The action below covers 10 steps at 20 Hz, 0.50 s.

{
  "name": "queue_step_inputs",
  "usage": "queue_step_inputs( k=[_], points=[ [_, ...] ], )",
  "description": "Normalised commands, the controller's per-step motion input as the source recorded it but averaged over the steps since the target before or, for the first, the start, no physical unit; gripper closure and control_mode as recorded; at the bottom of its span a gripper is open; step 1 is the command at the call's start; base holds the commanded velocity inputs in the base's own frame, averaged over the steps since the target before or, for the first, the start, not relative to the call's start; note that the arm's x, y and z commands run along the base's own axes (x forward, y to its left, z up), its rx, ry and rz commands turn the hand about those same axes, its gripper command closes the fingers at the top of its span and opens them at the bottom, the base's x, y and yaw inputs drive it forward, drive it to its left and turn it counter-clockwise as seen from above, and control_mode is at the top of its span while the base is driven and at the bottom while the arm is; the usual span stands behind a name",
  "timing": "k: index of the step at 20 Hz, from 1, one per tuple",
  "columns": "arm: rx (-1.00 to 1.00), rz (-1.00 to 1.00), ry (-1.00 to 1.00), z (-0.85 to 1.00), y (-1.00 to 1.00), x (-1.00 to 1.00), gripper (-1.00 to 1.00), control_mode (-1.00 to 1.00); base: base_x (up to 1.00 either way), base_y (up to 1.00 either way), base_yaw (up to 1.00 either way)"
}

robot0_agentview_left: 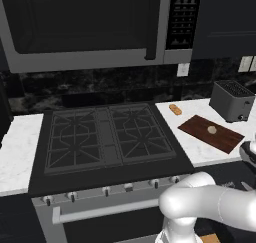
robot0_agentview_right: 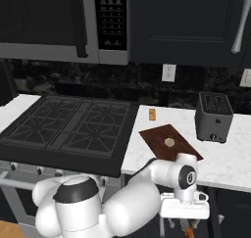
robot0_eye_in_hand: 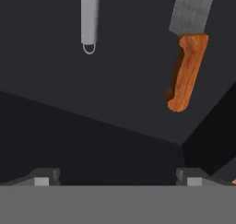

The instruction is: Place the appropriate cutting tool for cutting the garlic skin on the cutting board.

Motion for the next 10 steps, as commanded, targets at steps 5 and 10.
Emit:
queue_step_inputs(
  k=[5, 10],
  points=[
    [0.02, 0.13, -0.11, -0.22, -0.32, 0.04, -1.00, -1.00, 0.00, 0.00, 0.00],
    [0.05, 0.08, 0.00, -0.28, -0.08, 0.06, -1.00, -1.00, 0.00, 0.00, 0.00]
  ],
)
